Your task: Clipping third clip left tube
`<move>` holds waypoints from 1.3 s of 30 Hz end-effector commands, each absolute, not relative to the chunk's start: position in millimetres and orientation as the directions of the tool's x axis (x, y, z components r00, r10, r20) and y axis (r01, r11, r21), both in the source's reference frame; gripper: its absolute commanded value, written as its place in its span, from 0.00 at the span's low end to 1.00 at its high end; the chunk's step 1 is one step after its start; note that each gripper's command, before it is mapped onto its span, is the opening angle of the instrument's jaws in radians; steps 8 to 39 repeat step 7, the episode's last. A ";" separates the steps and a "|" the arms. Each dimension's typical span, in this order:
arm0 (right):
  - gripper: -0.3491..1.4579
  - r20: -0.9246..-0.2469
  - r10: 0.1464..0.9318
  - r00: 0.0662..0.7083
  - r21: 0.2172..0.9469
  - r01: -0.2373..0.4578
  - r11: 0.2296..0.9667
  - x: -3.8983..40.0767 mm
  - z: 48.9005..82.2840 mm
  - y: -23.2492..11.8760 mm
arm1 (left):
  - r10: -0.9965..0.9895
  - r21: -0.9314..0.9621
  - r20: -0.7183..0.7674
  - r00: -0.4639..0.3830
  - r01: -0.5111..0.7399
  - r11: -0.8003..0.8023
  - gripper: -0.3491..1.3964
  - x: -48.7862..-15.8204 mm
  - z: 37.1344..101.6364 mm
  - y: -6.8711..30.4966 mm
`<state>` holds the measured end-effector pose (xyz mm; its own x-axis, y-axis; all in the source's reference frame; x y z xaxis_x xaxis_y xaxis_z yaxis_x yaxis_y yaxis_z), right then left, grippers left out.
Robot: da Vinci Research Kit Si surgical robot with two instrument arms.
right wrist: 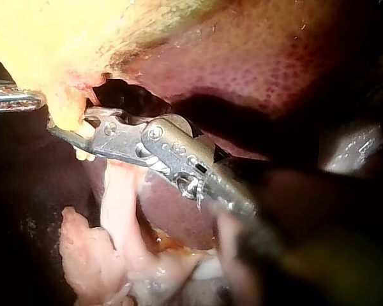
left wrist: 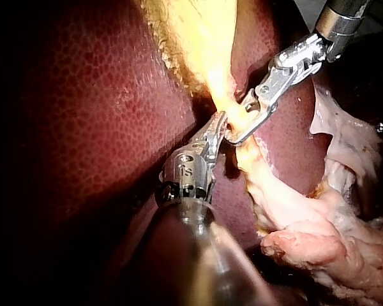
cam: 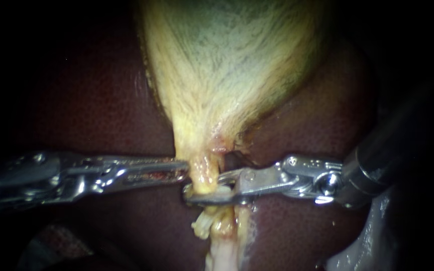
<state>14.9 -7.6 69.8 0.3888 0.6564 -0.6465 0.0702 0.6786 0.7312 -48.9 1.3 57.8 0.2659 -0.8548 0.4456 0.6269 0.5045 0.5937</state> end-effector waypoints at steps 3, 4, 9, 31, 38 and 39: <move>0.00 -0.647 0.656 0.389 0.731 0.070 0.679 15.1 69.9 -7.9 | -0.855 0.594 0.446 0.266 0.627 0.505 0.00 -48.9 57.8 1.3; 0.00 -0.647 0.656 0.389 0.730 0.070 0.679 15.1 69.9 -7.9 | -0.855 0.594 0.446 0.266 0.627 0.505 0.00 -48.9 57.8 1.3; 0.00 -0.647 0.656 0.389 0.730 0.070 0.680 15.1 69.9 -8.0 | -0.855 0.594 0.446 0.266 0.627 0.505 0.00 -49.0 57.8 1.3; 0.00 -0.647 0.656 0.389 0.730 0.070 0.680 15.1 69.9 -8.0 | -0.855 0.594 0.446 0.266 0.627 0.505 0.00 -49.0 57.8 1.3; 0.00 -0.647 0.656 0.389 0.730 0.070 0.680 15.1 69.9 -8.0 | -0.855 0.594 0.446 0.266 0.627 0.505 0.00 -49.0 57.8 1.3; 0.00 -0.647 0.656 0.389 0.730 0.070 0.680 15.1 69.9 -8.0 | -0.855 0.594 0.446 0.266 0.627 0.505 0.00 -49.0 57.8 1.3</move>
